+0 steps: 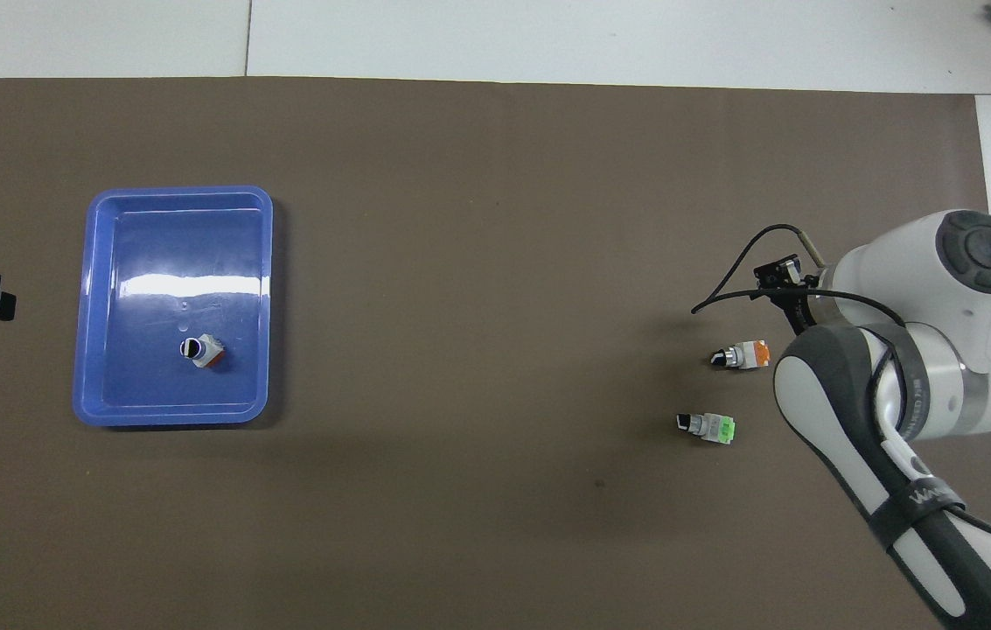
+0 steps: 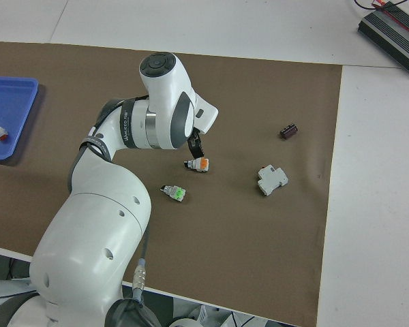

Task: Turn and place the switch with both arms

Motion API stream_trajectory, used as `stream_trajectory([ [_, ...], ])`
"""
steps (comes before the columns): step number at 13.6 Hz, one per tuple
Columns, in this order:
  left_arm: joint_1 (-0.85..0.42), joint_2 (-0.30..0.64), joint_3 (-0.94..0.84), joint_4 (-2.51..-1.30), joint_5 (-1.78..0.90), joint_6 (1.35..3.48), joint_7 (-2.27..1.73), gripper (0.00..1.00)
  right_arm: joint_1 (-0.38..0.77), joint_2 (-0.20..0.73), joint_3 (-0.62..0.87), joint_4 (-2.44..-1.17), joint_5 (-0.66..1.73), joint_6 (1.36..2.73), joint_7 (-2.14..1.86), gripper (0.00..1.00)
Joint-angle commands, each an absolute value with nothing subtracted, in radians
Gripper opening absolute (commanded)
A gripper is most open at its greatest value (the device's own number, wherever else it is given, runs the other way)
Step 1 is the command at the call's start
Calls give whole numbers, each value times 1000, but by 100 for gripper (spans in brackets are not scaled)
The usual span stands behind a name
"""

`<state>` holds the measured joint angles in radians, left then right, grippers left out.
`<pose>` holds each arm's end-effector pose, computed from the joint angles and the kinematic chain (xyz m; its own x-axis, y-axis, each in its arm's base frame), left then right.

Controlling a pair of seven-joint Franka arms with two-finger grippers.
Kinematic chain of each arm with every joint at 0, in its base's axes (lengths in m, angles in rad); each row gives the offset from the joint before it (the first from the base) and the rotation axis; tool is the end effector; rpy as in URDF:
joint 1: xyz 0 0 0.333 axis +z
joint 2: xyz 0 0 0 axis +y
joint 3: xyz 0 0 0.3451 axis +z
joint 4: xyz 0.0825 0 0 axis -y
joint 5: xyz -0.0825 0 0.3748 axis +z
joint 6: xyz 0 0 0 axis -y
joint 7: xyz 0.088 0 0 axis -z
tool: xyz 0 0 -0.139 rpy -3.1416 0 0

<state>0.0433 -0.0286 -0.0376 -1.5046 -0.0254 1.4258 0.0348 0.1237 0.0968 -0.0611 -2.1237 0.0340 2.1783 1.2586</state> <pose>0.5188 -0.0012 0.6547 0.9982 -0.0327 -0.0493 -0.0314 -0.9992 0.0259 0.5447 0.0367 0.3650 0.3468 -0.9373 -0.0331 -0.9369 -0.3479 0.0336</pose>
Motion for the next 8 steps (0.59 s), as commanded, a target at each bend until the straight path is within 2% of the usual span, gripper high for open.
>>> stream_trajectory([
  [1,44,-58,-38,-1537,-8,1425,25,100,97,75,-58,-2253,112,2305,1256,100],
  [8,44,-58,-38,-1537,-8,1425,26,100,94,116,-60,-2298,187,2370,1236,100],
])
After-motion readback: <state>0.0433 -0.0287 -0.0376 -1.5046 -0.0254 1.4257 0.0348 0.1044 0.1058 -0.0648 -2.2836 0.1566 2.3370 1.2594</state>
